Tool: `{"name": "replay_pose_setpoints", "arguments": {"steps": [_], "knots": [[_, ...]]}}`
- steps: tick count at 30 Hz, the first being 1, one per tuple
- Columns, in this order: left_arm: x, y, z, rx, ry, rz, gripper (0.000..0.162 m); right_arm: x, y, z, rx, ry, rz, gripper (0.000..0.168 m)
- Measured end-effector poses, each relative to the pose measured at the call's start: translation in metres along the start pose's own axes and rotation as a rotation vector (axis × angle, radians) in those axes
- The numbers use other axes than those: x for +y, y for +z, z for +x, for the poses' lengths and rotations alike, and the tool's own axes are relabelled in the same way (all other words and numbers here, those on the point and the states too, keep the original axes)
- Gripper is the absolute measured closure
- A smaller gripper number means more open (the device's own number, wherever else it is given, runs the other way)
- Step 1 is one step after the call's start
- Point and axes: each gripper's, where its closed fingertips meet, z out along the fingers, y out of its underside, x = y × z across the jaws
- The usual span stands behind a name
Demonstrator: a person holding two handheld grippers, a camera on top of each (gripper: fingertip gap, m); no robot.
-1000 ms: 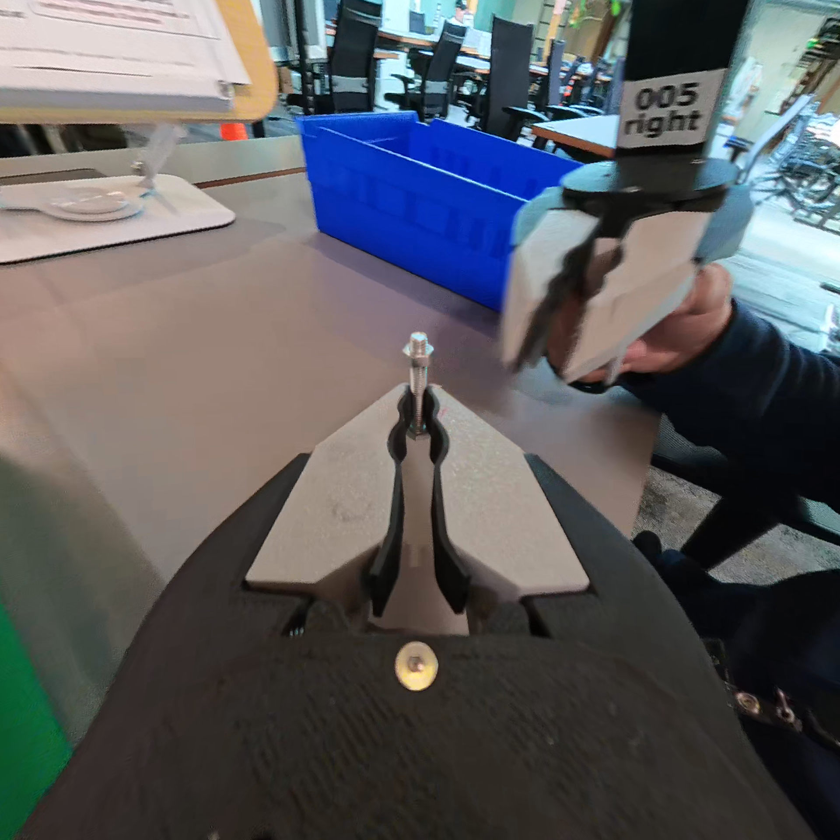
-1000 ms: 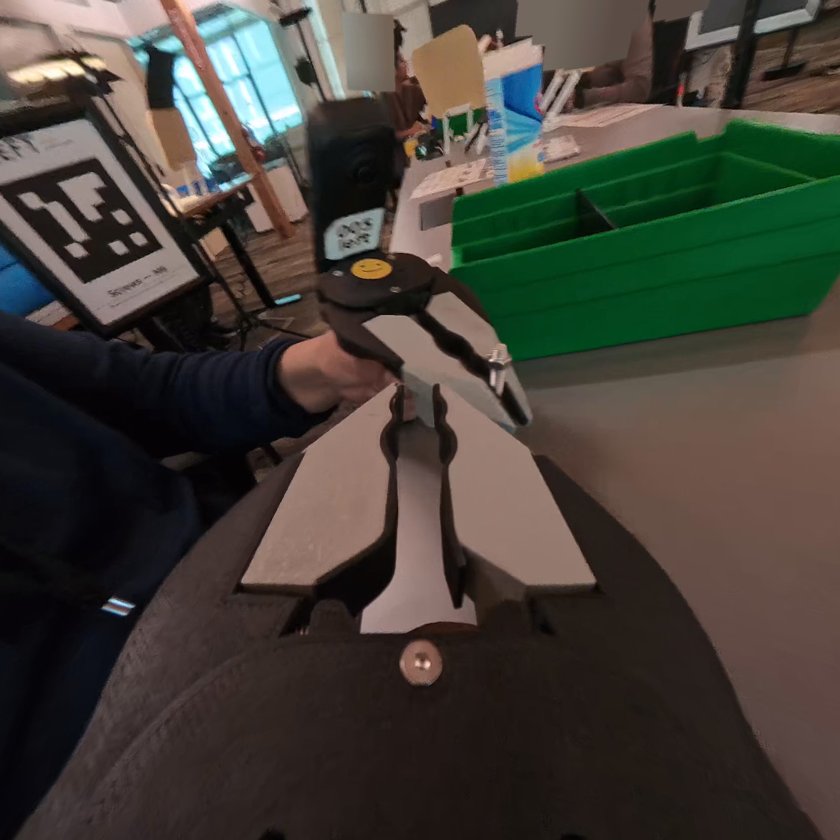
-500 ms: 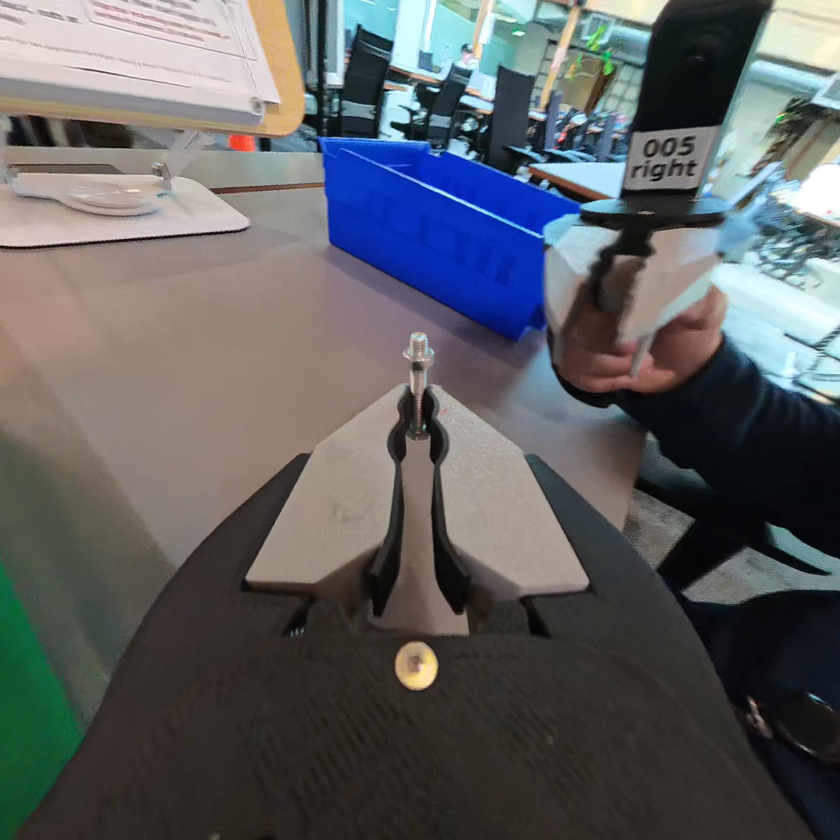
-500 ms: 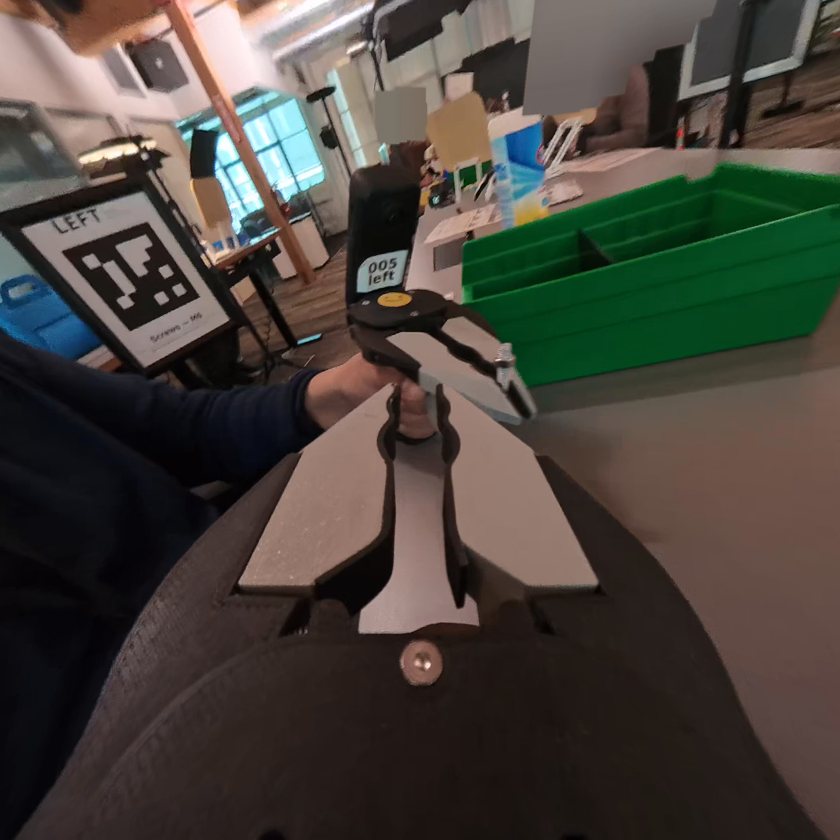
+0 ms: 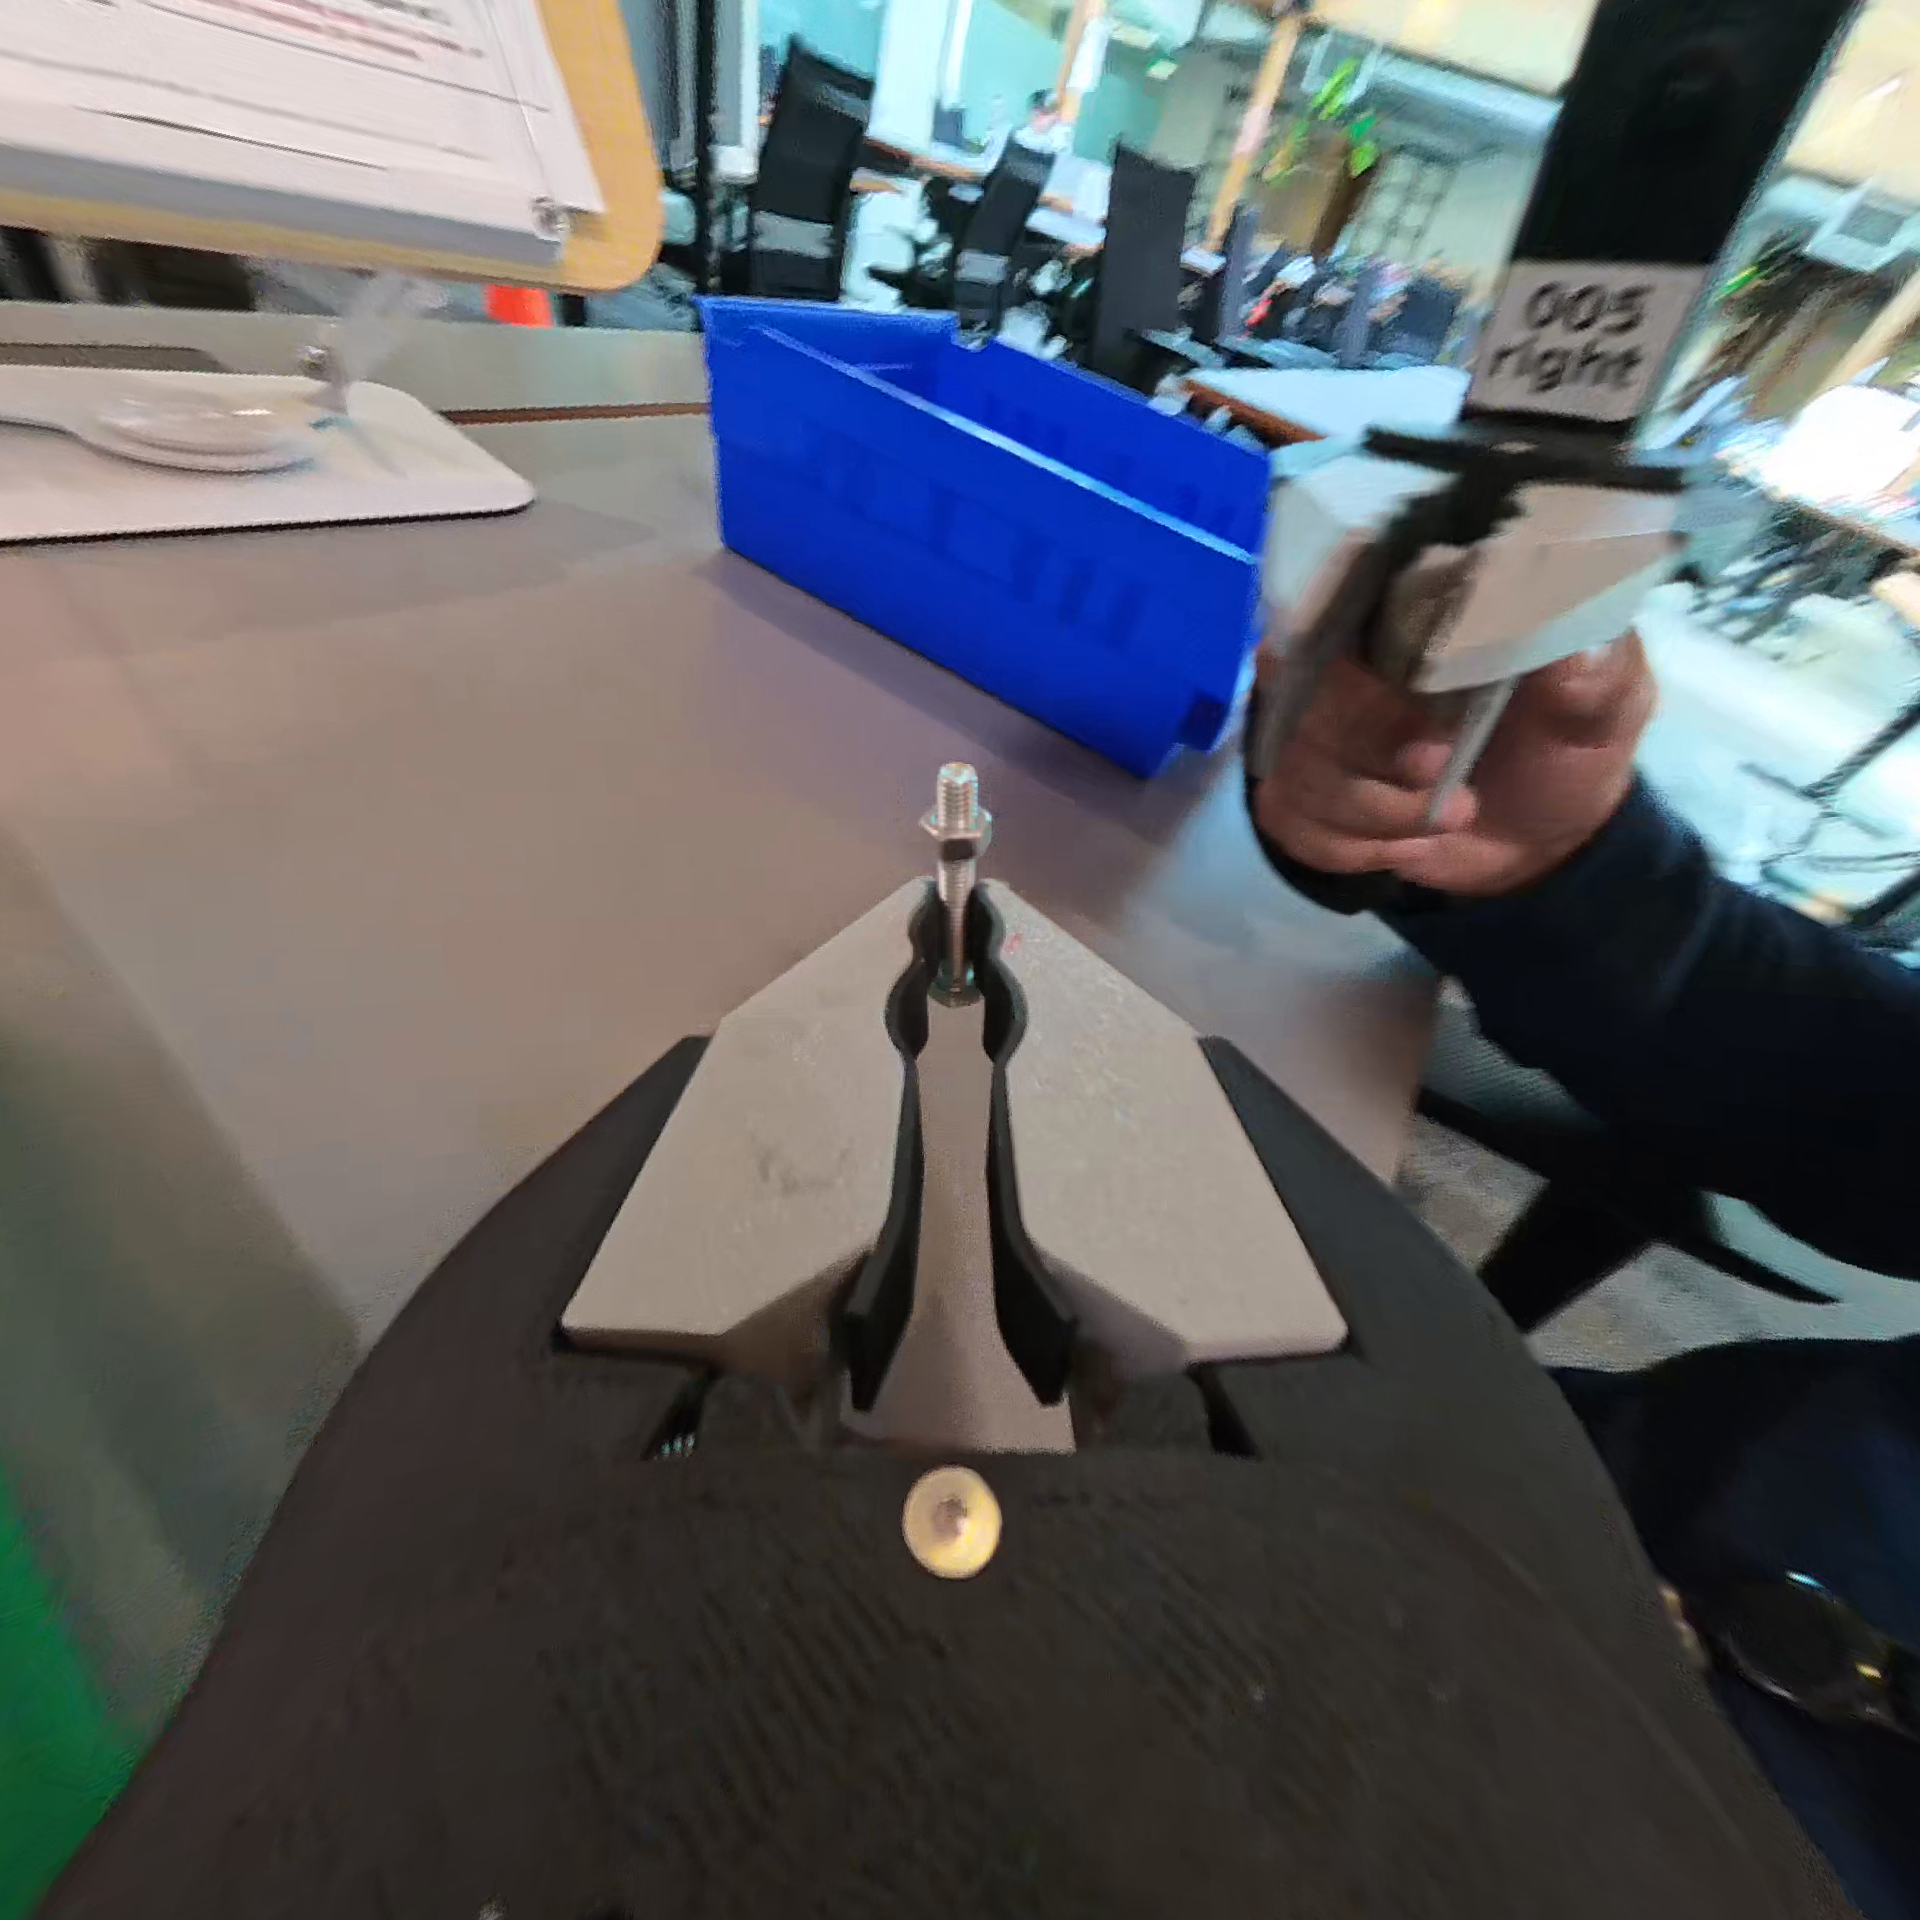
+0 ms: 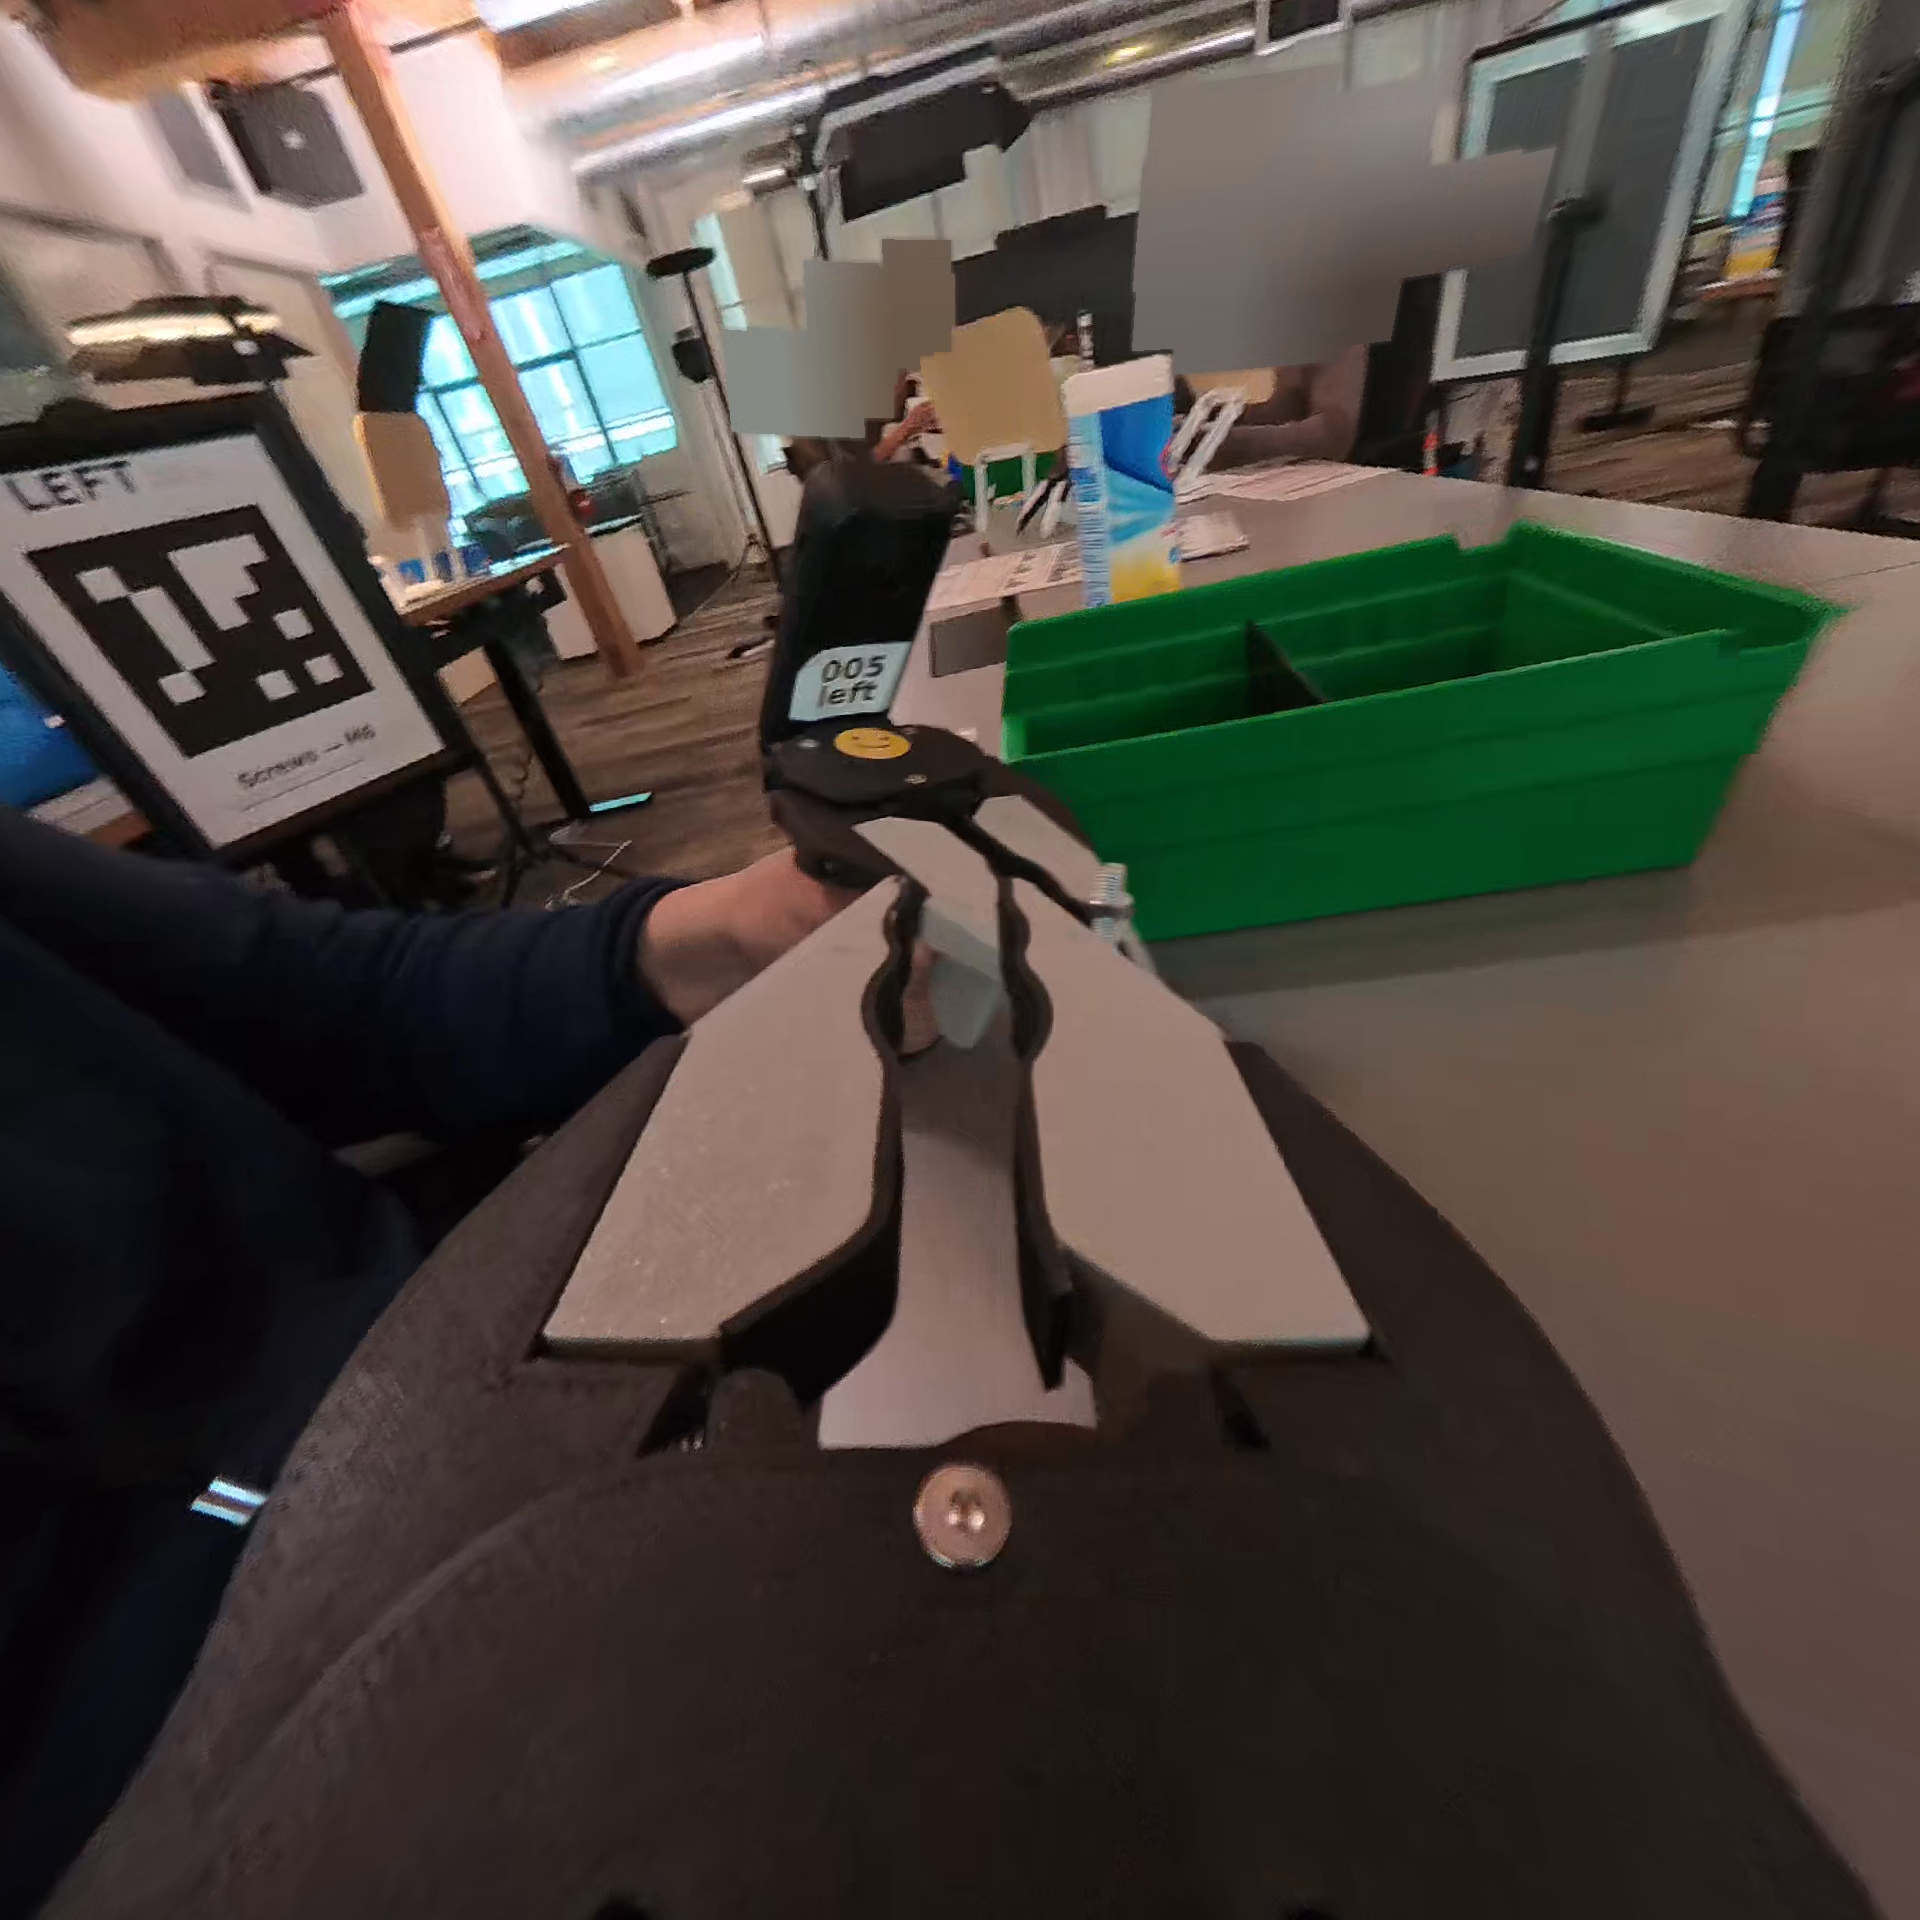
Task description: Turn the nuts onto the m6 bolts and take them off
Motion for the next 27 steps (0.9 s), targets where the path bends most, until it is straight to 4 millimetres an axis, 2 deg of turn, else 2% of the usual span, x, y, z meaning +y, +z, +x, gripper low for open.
{"name": "replay_pose_setpoints", "arguments": {"steps": [2,4,6,9,10,11,13,15,16,20,21,27], "knots": [[0.000,0.004,0.009,0.036,-0.007,0.006,0.160,0.005,0.001,0.014,0.064,0.021,-0.030,0.141],[0.008,0.011,0.017,0.037,0.043,-0.036,0.159,0.015,0.007,0.019,0.080,0.051,-0.057,0.138],[0.011,0.015,0.024,0.036,0.081,-0.056,0.159,0.025,0.015,0.015,0.055,0.074,-0.088,0.133],[0.006,0.012,0.017,-0.004,0.082,-0.042,0.160,0.030,0.018,0.006,-0.002,0.097,-0.124,0.124],[0.002,0.008,0.011,-0.021,0.070,-0.022,0.160,0.029,0.015,-0.001,-0.051,0.101,-0.127,0.146],[-0.002,0.004,0.005,-0.037,0.052,-0.003,0.160,0.024,0.011,-0.006,-0.087,0.113,-0.106,0.154],[-0.006,-0.002,0.003,-0.017,0.027,0.012,0.160,0.014,0.005,0.003,-0.038,0.124,-0.052,0.142],[-0.005,0.000,0.013,0.029,0.035,0.000,0.160,0.012,0.004,0.016,0.038,0.114,-0.037,0.131],[-0.002,0.003,0.017,0.035,0.055,-0.013,0.160,0.014,0.007,0.019,0.056,0.111,-0.046,0.131],[0.011,0.016,0.033,0.030,0.152,-0.069,0.159,0.031,0.020,0.016,0.069,0.078,-0.125,0.153],[0.011,0.017,0.035,0.033,0.157,-0.071,0.159,0.034,0.022,0.017,0.084,0.064,-0.141,0.165],[0.001,0.017,0.029,0.007,0.095,0.005,0.155,0.025,0.012,0.035,0.219,0.038,-0.105,0.167]]}}
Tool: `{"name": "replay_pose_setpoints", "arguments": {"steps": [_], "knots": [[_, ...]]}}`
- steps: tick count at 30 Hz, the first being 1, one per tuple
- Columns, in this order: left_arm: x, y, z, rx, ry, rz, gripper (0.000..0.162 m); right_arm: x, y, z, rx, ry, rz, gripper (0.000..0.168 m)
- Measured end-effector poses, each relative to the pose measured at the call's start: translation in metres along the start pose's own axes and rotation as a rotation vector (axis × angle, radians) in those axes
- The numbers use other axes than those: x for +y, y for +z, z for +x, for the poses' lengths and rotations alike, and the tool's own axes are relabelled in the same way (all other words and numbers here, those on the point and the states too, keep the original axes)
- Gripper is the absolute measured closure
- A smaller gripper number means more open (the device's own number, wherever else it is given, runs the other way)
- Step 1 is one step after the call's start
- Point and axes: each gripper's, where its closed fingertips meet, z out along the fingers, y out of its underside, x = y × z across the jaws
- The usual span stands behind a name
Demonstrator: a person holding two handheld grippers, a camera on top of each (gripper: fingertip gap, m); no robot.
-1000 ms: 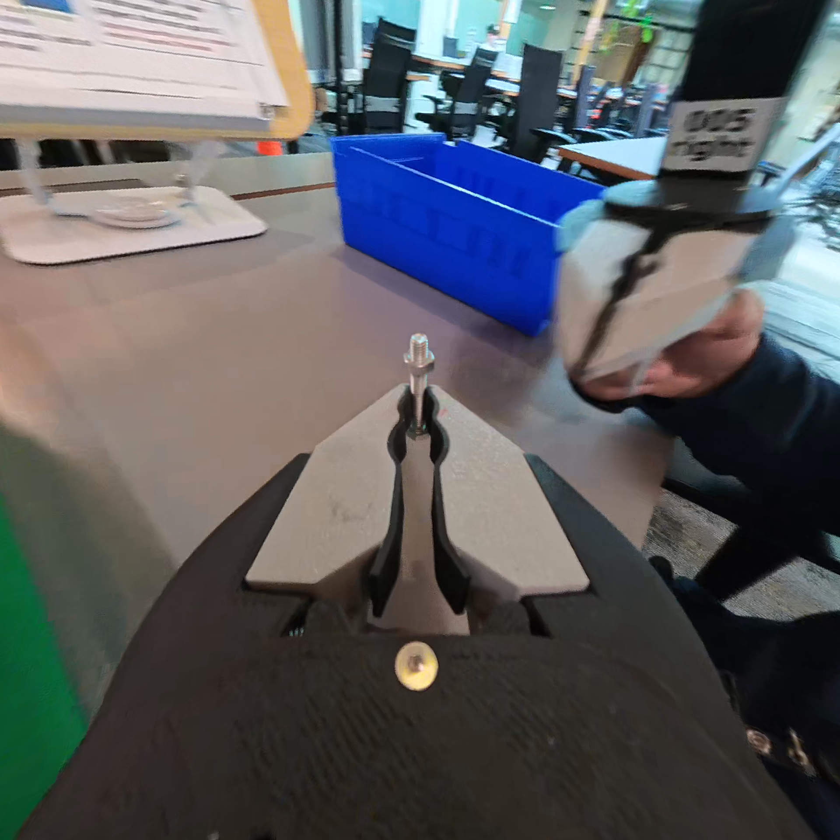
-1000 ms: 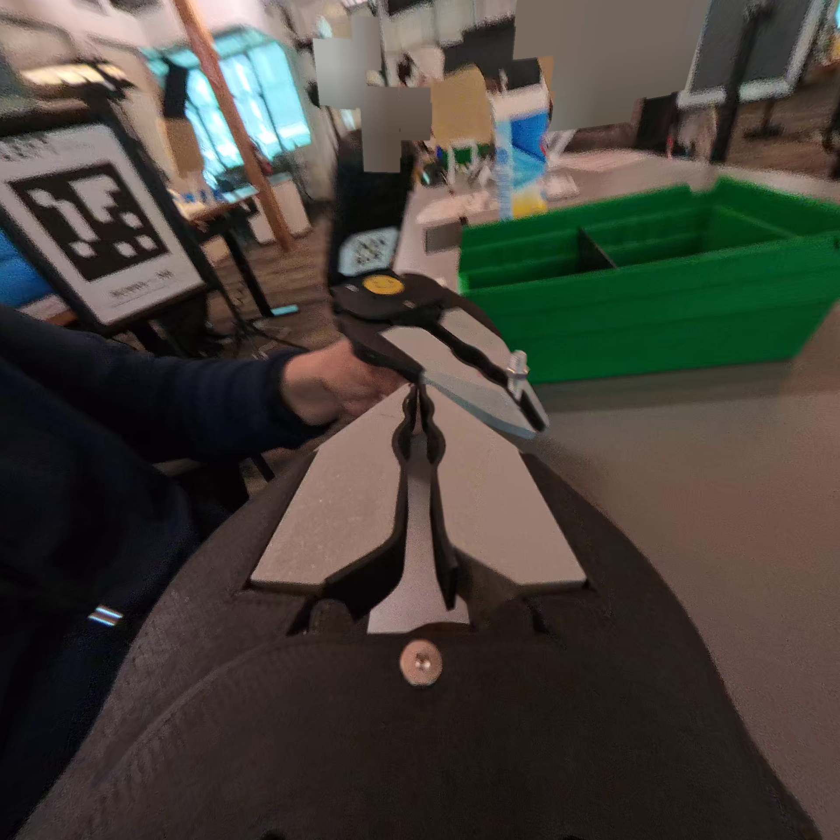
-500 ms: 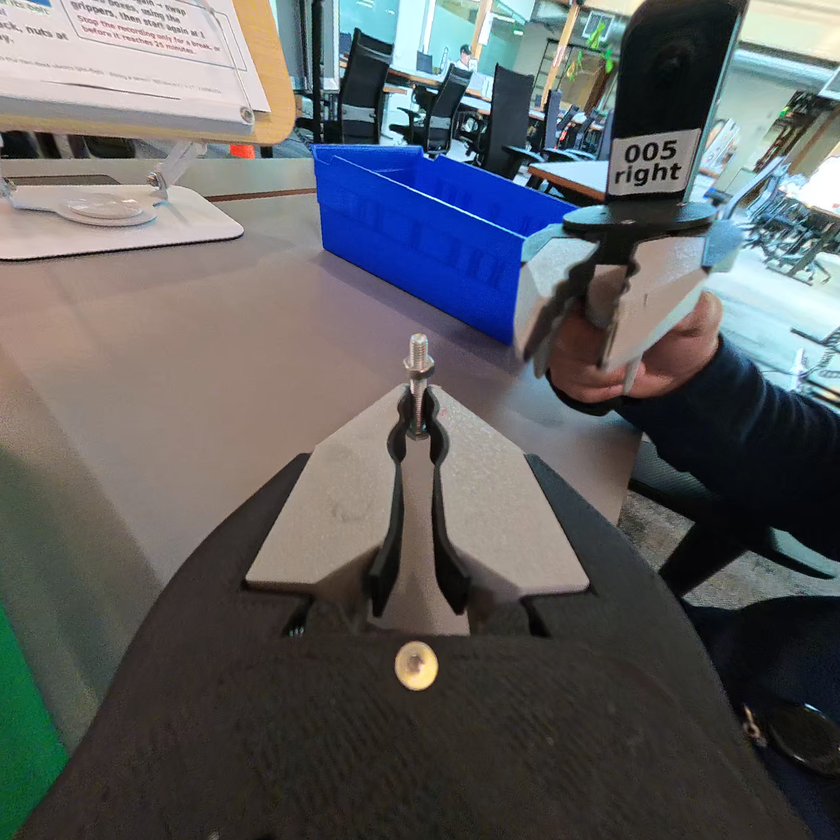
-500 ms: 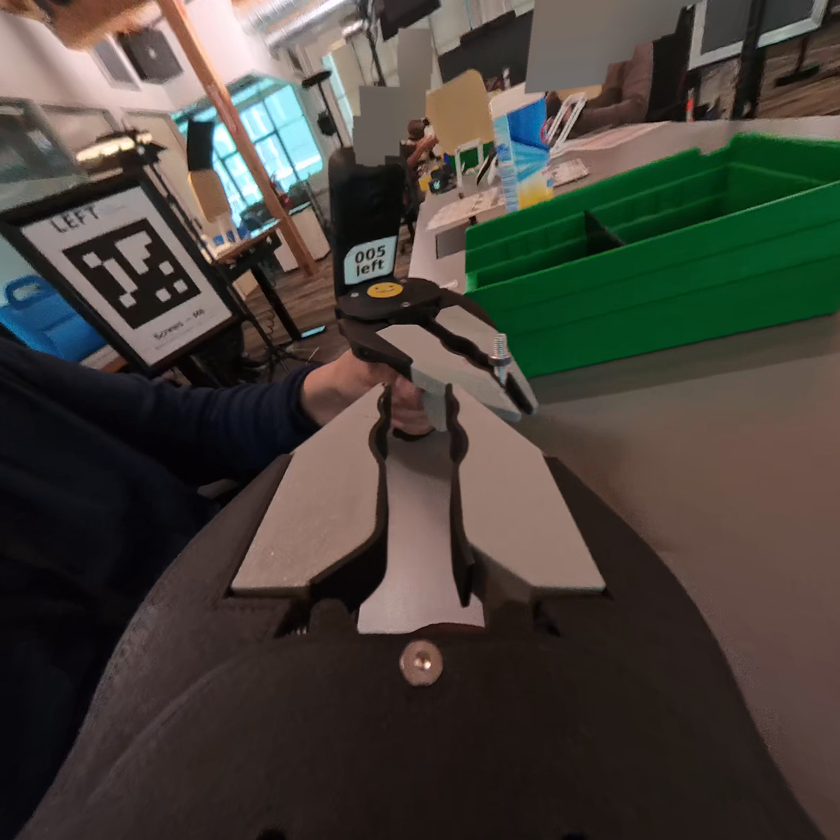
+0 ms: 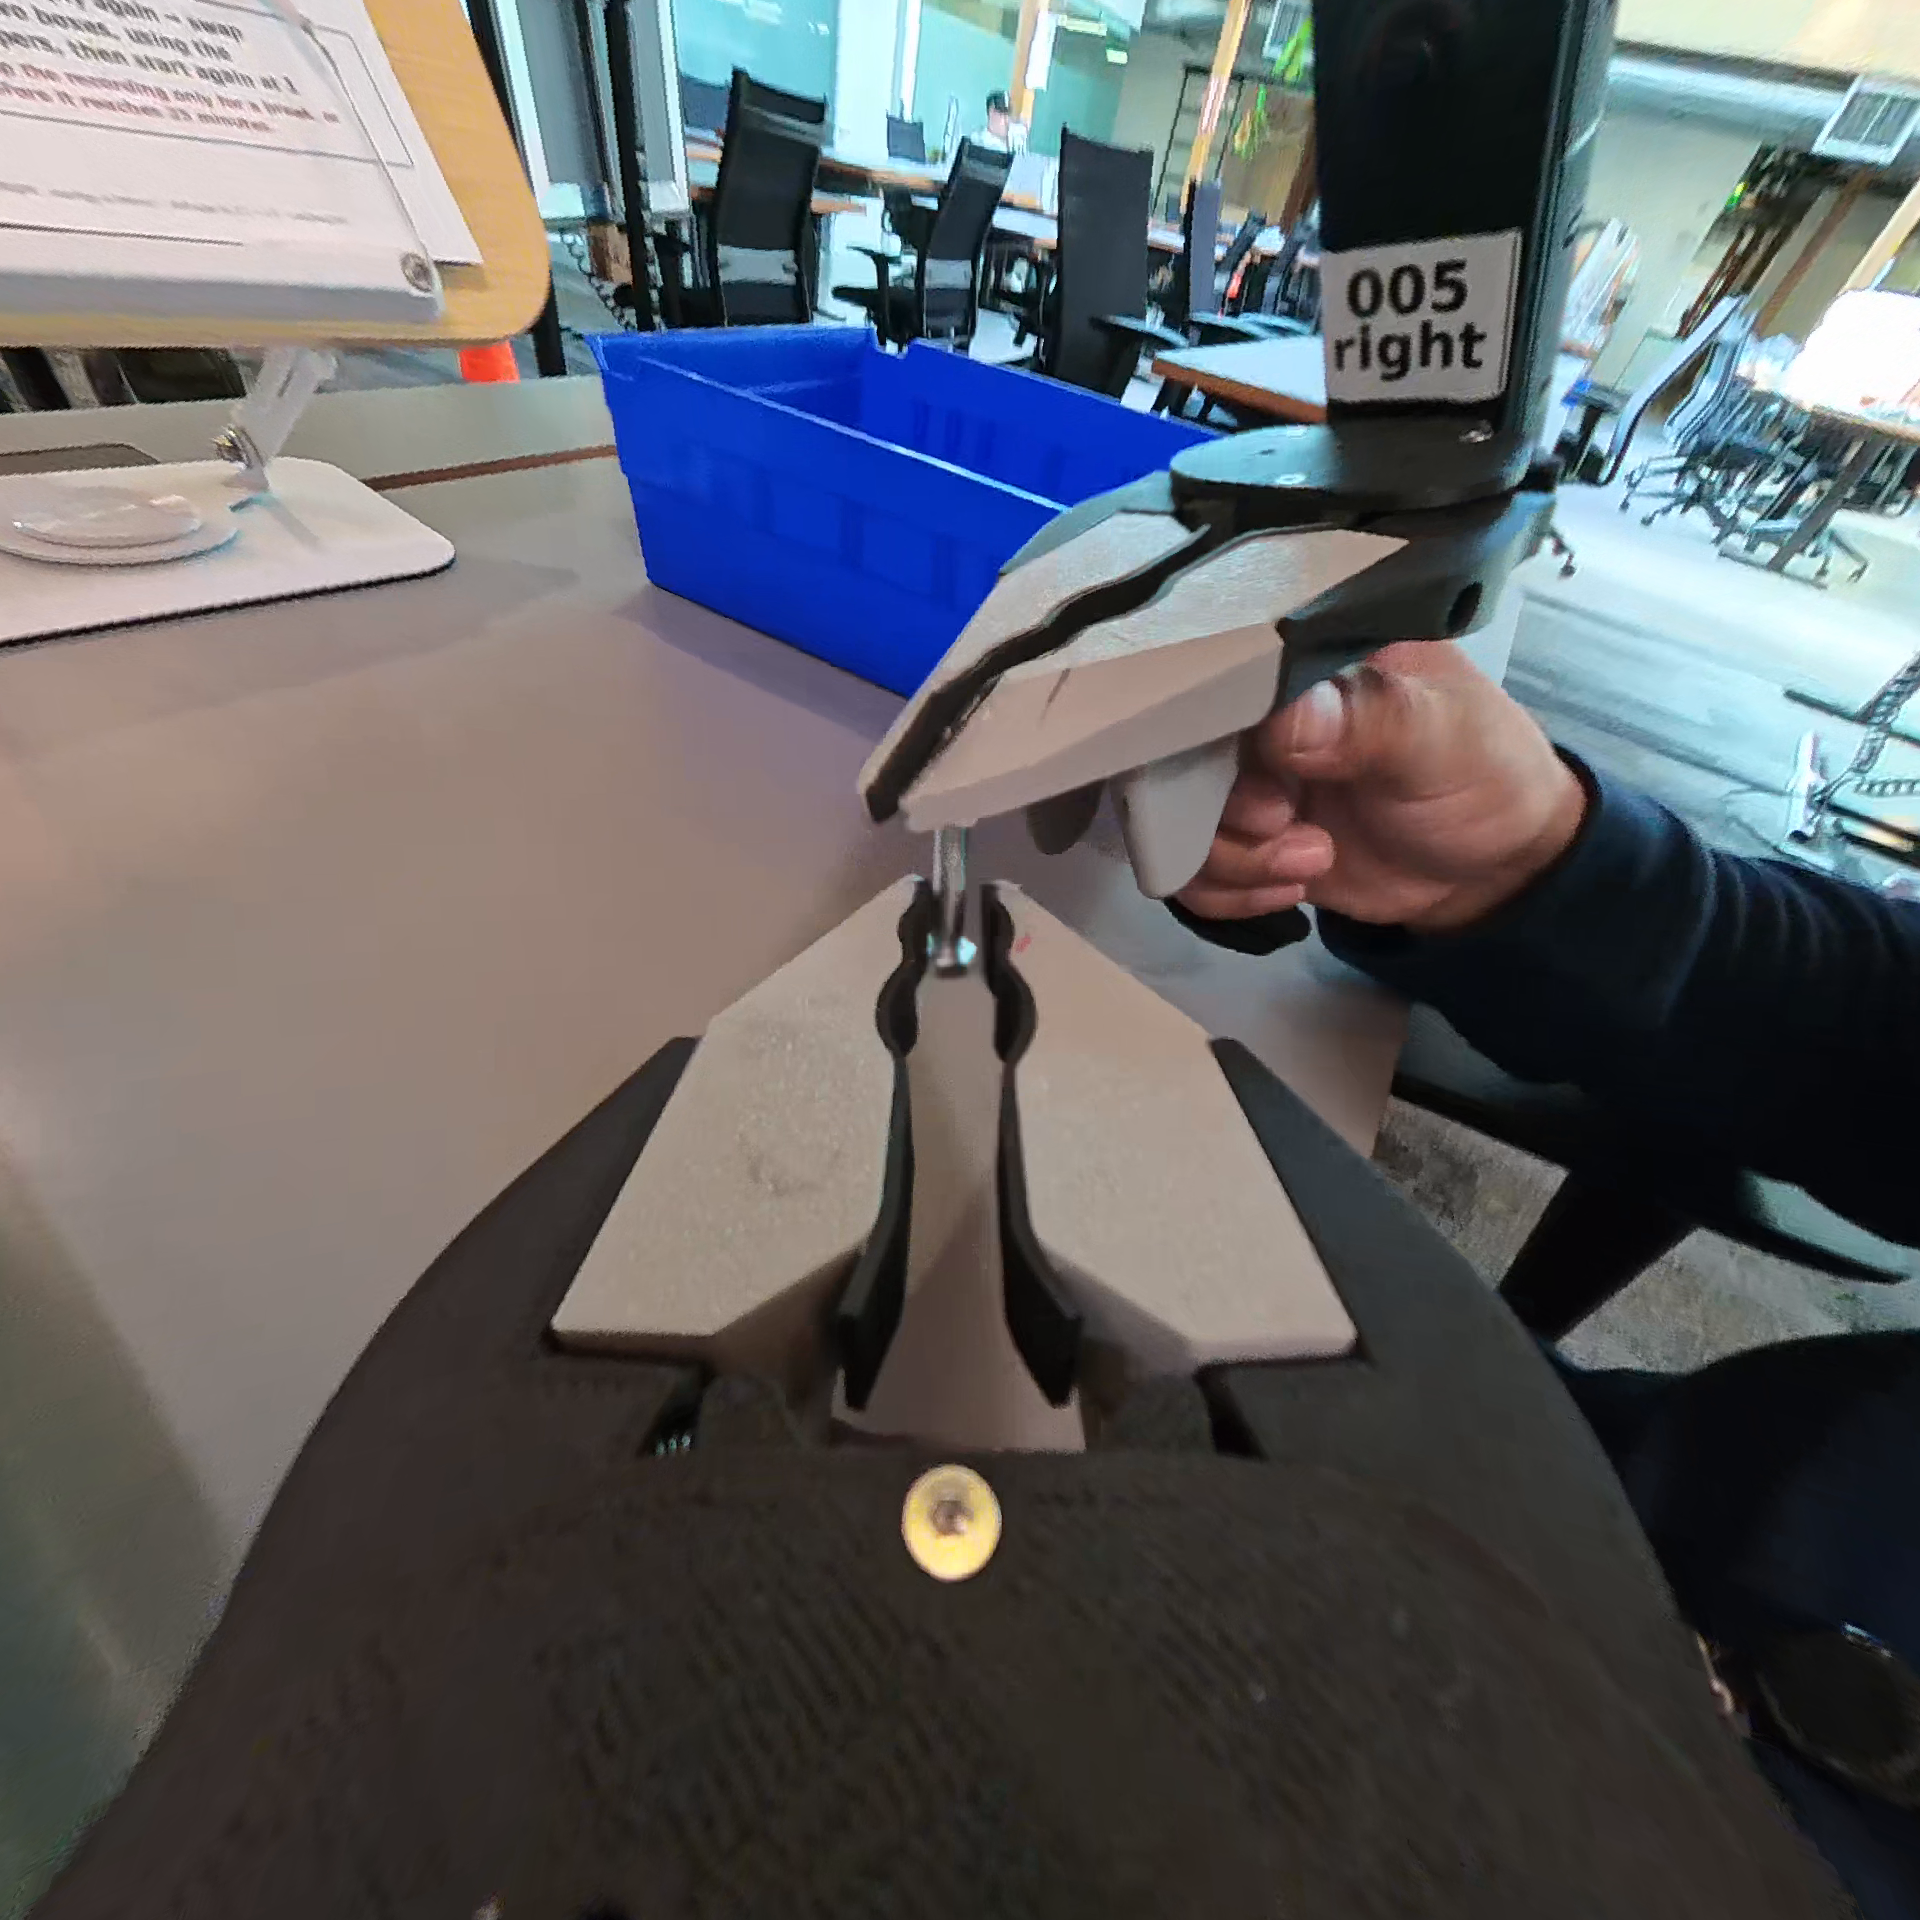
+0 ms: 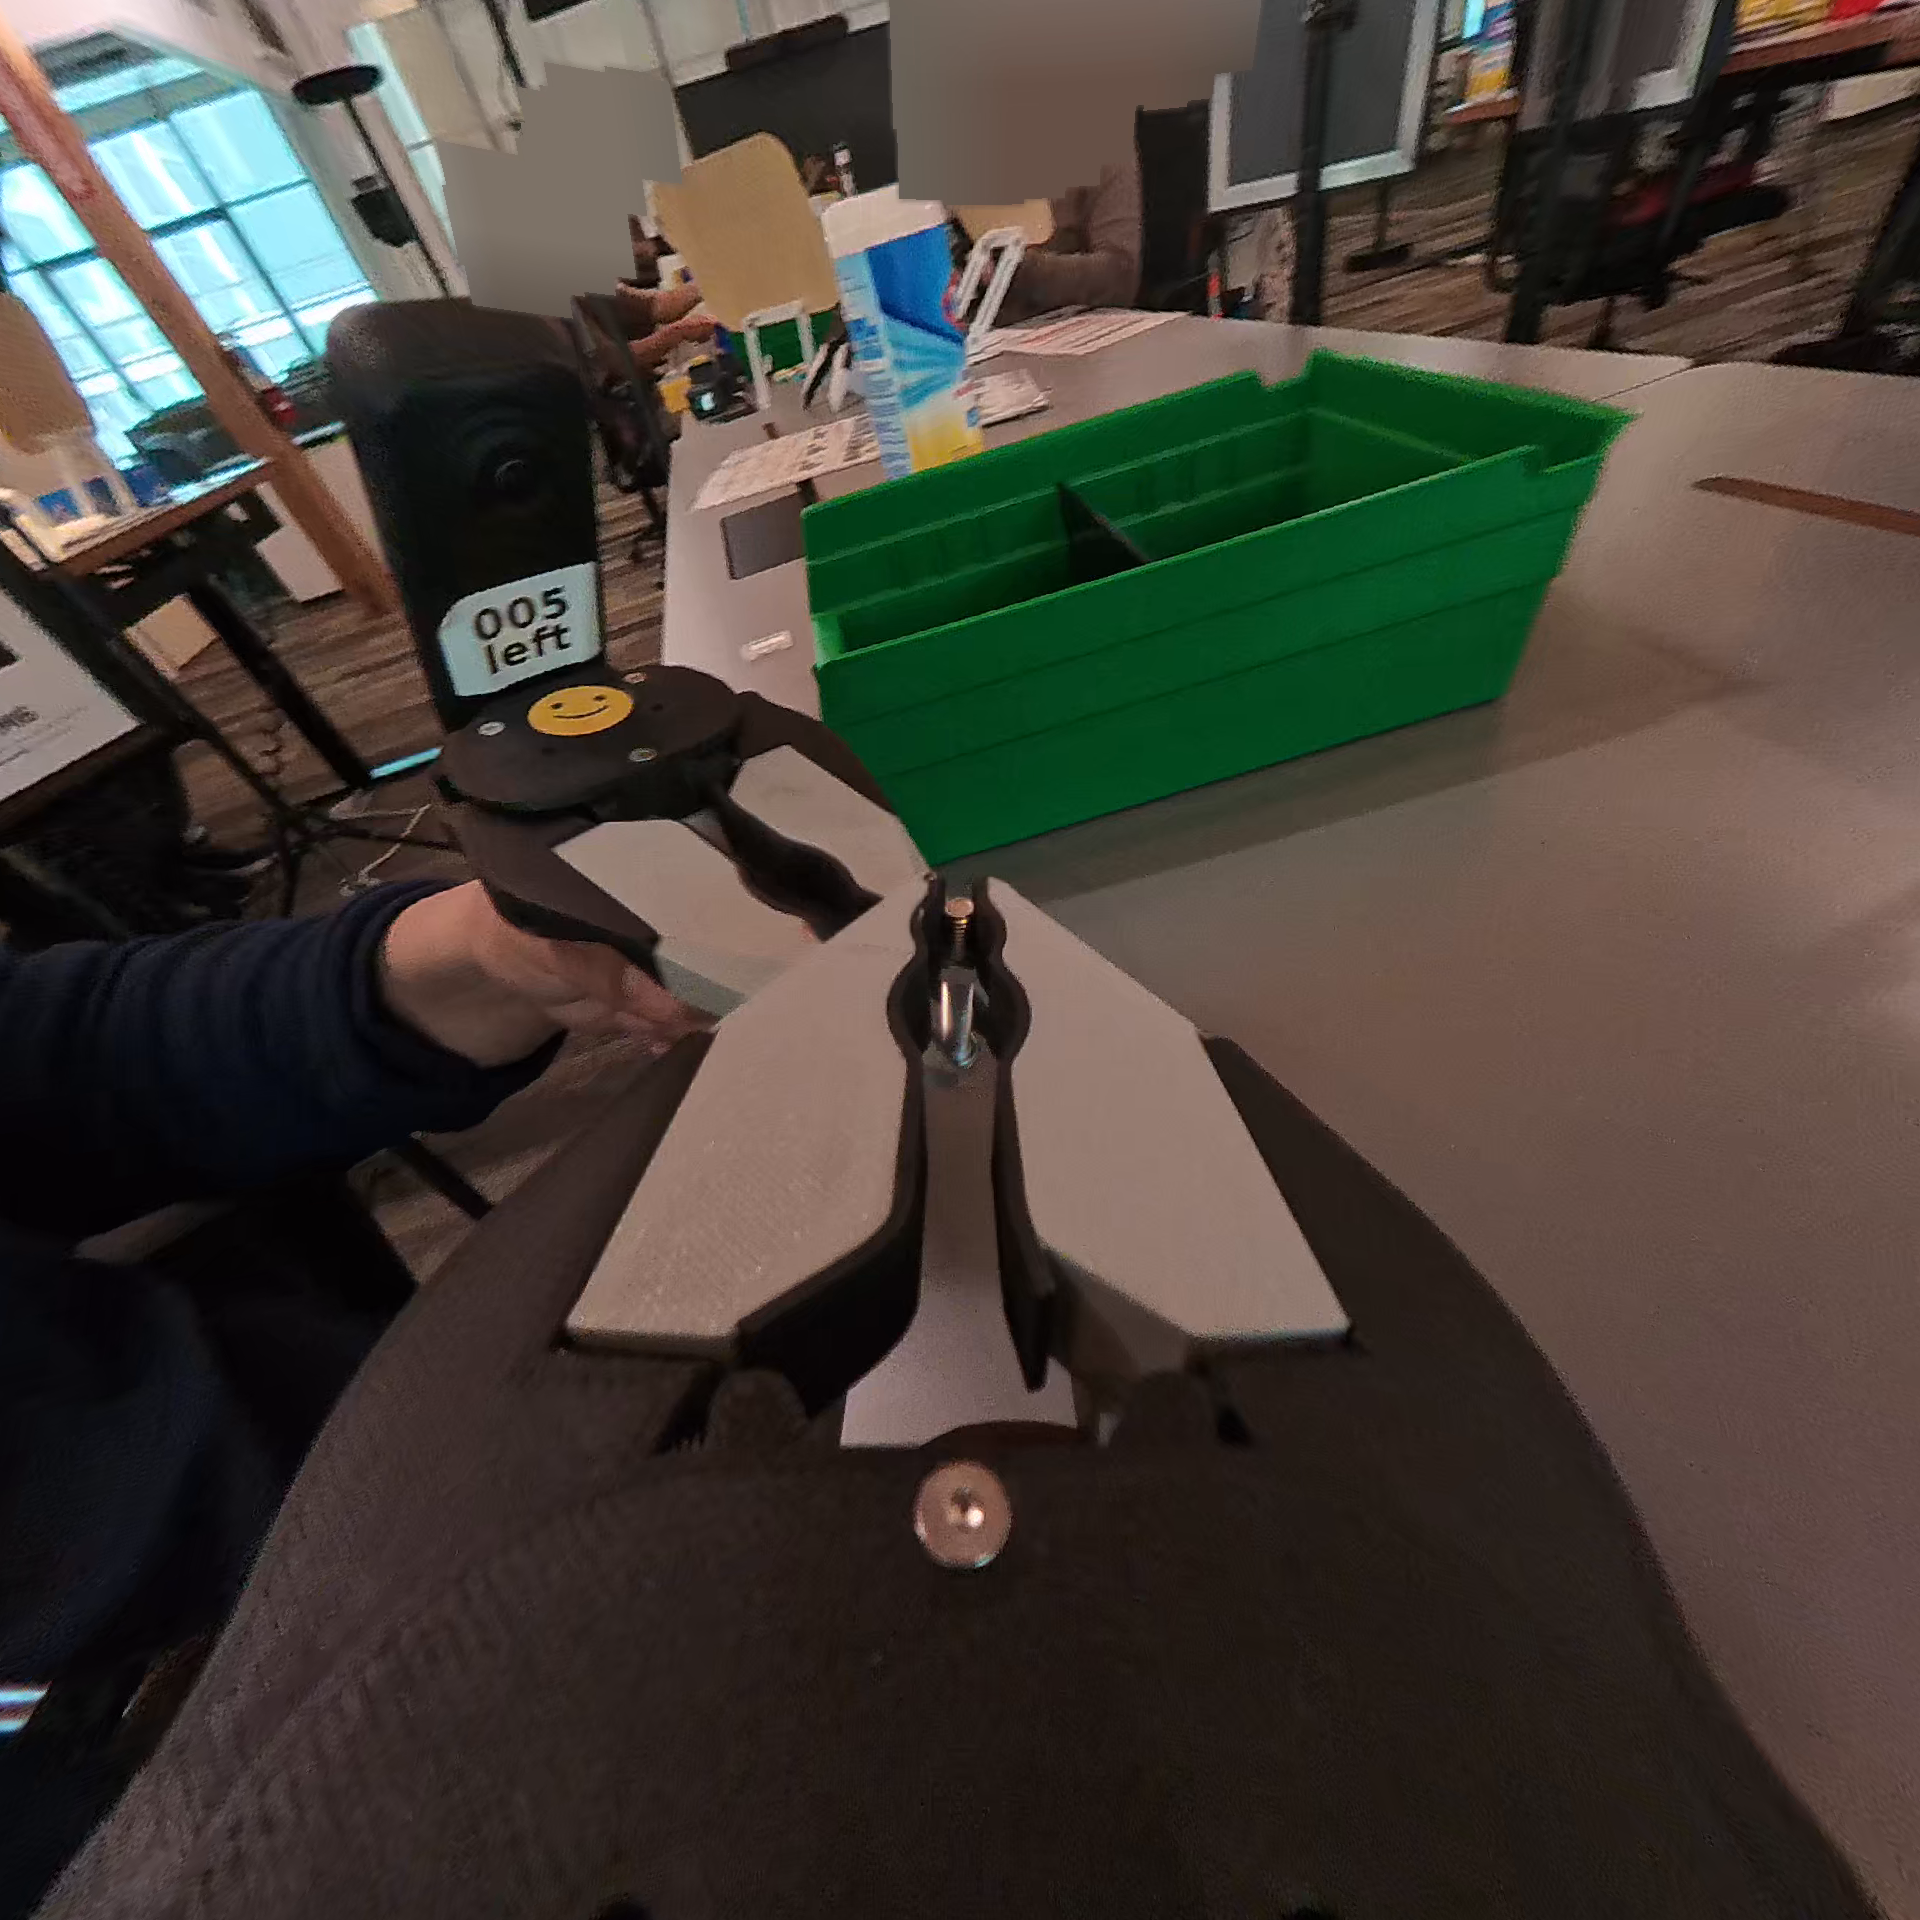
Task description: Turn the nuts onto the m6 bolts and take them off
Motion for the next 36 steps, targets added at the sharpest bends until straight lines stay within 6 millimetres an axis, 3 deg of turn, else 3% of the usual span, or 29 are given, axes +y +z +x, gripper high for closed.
{"name": "replay_pose_setpoints", "arguments": {"steps": [3,6,12,14,16,18,20,22,26,28,32,36], "knots": [[-0.007,-0.005,-0.004,-0.018,-0.007,0.023,0.134,-0.011,-0.015,0.011,0.069,-0.016,0.038,0.167],[-0.013,-0.012,-0.010,-0.048,0.029,0.030,0.131,-0.034,-0.041,0.017,0.137,-0.068,0.081,0.167],[-0.015,-0.024,-0.023,-0.114,0.078,-0.005,0.129,-0.091,-0.143,0.063,0.515,-0.215,0.220,0.166],[-0.018,-0.027,-0.026,-0.122,0.074,0.004,0.129,-0.086,-0.179,0.102,0.704,-0.222,0.188,0.167],[-0.018,-0.028,-0.027,-0.126,0.071,0.000,0.129,-0.055,-0.207,0.147,0.892,-0.174,0.018,0.166],[-0.019,-0.030,-0.031,-0.146,0.077,-0.004,0.129,-0.030,-0.223,0.172,0.992,-0.116,-0.097,0.148],[-0.024,-0.036,-0.034,-0.164,0.085,0.000,0.128,-0.041,-0.222,0.164,0.949,-0.117,-0.005,0.135],[-0.038,-0.048,-0.037,-0.179,0.098,0.042,0.123,-0.065,-0.216,0.141,0.860,-0.151,0.122,0.133],[-0.074,-0.096,-0.056,-0.261,0.077,0.156,0.121,-0.087,-0.205,0.105,0.750,-0.187,0.198,0.127],[-0.085,-0.122,-0.071,-0.323,0.042,0.203,0.121,-0.089,-0.185,0.087,0.635,-0.155,0.230,0.126],[-0.082,-0.158,-0.105,-0.461,0.001,0.188,0.117,-0.069,-0.115,0.049,0.377,-0.103,0.167,0.117],[-0.070,-0.177,-0.127,-0.561,-0.007,0.127,0.106,-0.025,-0.056,0.044,0.347,-0.147,0.003,0.111]]}}
